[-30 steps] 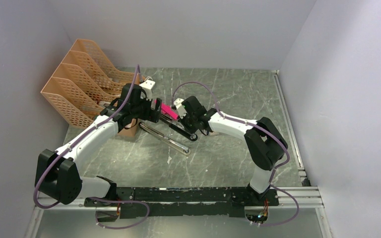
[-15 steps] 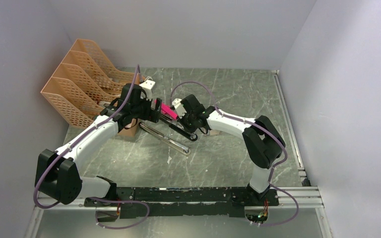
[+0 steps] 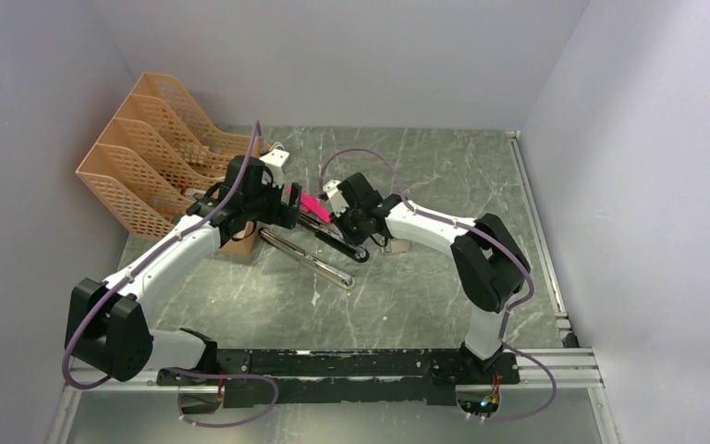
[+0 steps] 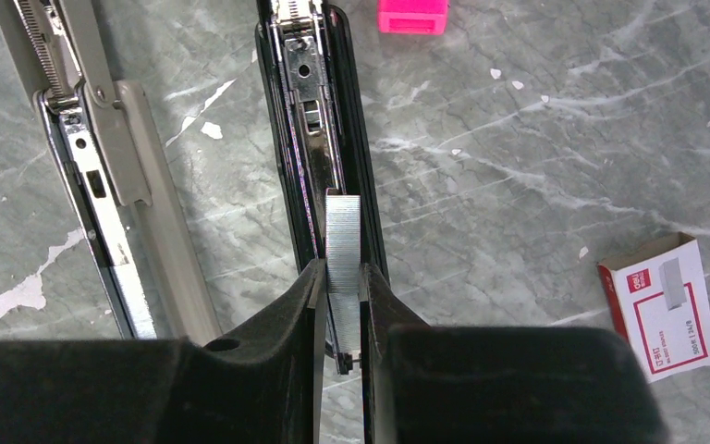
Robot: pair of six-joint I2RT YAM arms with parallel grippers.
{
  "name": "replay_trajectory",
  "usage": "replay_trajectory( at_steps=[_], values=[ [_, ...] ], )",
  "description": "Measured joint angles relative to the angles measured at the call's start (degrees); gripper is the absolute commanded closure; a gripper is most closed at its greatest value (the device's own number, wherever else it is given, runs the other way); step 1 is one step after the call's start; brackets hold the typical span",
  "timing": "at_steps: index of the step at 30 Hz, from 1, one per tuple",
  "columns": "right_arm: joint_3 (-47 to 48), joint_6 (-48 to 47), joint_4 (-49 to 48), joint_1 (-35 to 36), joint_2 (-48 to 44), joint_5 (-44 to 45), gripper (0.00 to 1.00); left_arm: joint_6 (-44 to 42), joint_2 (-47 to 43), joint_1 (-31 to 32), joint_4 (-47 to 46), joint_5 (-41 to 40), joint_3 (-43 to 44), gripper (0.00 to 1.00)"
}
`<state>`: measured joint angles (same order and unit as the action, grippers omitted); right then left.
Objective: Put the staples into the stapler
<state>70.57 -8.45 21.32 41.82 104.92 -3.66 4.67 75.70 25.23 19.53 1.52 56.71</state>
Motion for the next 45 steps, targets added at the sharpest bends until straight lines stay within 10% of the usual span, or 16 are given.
replay_trajectory(
  at_steps=[27, 45],
  values=[
    [-34.8, 1.0, -38.1, 8.7, -25.0, -8.9, 0.93, 0.7, -0.3, 0.0, 0.1, -1.9, 0.0, 0.03],
    [-30.5, 3.2, -64.1, 20.4, -0.5, -12.5, 0.88, 0.7, -0.8, 0.0, 0.0, -2.4, 0.0, 0.03]
  ],
)
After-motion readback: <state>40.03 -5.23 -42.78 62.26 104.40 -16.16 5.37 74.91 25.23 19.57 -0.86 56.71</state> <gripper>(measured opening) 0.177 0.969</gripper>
